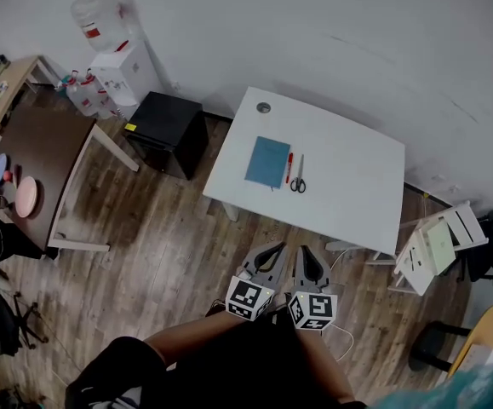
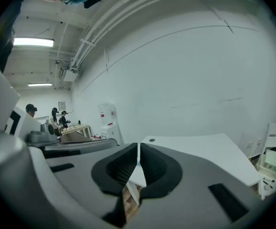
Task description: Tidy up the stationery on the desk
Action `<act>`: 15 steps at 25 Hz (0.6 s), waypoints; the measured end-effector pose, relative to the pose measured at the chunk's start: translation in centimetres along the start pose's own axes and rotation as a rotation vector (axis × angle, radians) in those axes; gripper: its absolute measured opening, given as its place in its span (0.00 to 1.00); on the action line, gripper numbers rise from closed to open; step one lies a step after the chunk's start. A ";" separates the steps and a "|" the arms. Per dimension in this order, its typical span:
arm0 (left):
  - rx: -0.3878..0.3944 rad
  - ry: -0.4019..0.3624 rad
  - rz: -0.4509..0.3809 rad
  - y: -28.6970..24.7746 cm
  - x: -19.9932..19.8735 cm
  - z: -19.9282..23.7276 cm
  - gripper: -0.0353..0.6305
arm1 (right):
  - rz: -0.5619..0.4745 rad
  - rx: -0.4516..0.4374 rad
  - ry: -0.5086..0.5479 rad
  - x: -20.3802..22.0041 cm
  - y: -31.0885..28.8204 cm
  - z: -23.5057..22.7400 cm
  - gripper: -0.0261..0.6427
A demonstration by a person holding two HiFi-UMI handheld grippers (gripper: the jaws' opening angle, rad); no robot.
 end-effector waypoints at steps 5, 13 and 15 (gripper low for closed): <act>-0.011 -0.089 -0.037 1.9 -1.7 -1.9 0.07 | -0.020 -0.002 0.021 -0.2 2.6 1.0 0.10; 0.020 -0.167 -0.062 1.7 -3.1 -5.0 0.07 | -0.141 0.033 0.045 -2.4 6.0 0.1 0.10; 0.023 -0.170 -0.082 1.4 -3.4 -5.8 0.07 | -0.156 0.029 0.037 -2.6 6.7 -0.3 0.10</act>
Point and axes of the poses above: the fingertips, and each gripper's own axes: y backward along the fingers, z to its left, x out of its underside, the point moved 7 cm from there along y, backward along the fingers, and after that the axes turned 11 degrees about x, right-handed, at the moved point
